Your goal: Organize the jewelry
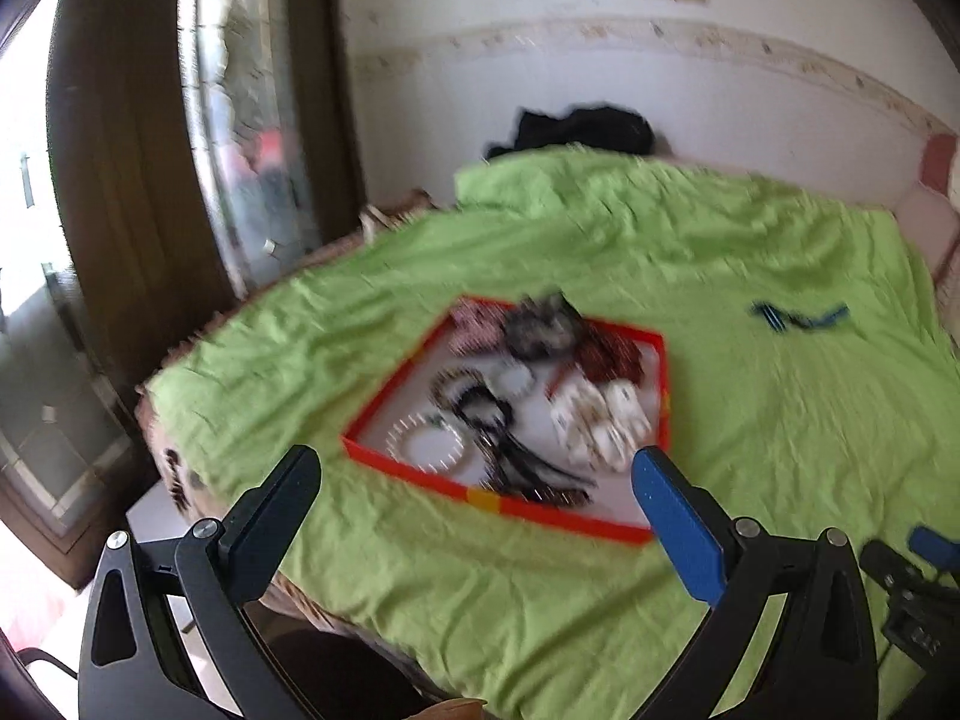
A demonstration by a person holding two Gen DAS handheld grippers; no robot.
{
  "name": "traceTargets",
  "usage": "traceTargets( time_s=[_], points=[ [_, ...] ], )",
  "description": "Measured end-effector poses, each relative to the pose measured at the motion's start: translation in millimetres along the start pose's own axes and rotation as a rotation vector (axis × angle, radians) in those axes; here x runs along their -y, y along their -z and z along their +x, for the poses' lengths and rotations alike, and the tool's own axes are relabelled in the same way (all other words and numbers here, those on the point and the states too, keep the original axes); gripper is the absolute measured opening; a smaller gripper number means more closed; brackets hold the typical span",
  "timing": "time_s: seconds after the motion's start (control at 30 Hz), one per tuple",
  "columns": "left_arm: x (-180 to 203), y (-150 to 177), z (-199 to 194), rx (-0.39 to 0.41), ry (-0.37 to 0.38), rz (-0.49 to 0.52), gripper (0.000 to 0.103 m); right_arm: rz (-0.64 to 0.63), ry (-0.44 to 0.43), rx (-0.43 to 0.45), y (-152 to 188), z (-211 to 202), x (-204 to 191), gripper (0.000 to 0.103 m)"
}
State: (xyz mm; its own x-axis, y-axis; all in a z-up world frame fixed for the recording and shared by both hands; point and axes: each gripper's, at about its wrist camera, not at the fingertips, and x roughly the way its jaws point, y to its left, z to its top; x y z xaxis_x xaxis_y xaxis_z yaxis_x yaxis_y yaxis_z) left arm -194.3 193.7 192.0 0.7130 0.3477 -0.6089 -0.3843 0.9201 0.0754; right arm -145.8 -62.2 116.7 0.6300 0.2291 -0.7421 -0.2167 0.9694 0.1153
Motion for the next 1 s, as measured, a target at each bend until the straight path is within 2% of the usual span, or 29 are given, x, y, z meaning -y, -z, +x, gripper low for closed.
traceTargets(
  time_s=[0.2,0.5,1.0],
  points=[
    [9,17,13,-0.062,0.030,0.053,0.103,-0.021,0.012,-0.028,1,9,-10,0.073],
    [0,24,33,-0.185,0.083,0.007,0.103,-0.049,0.023,-0.042,-3,15,-25,0.073],
    [-8,23,37,-0.206,0.107,-0.005,0.103,-0.134,0.067,-0.005,-26,13,-56,0.077]
  ],
)
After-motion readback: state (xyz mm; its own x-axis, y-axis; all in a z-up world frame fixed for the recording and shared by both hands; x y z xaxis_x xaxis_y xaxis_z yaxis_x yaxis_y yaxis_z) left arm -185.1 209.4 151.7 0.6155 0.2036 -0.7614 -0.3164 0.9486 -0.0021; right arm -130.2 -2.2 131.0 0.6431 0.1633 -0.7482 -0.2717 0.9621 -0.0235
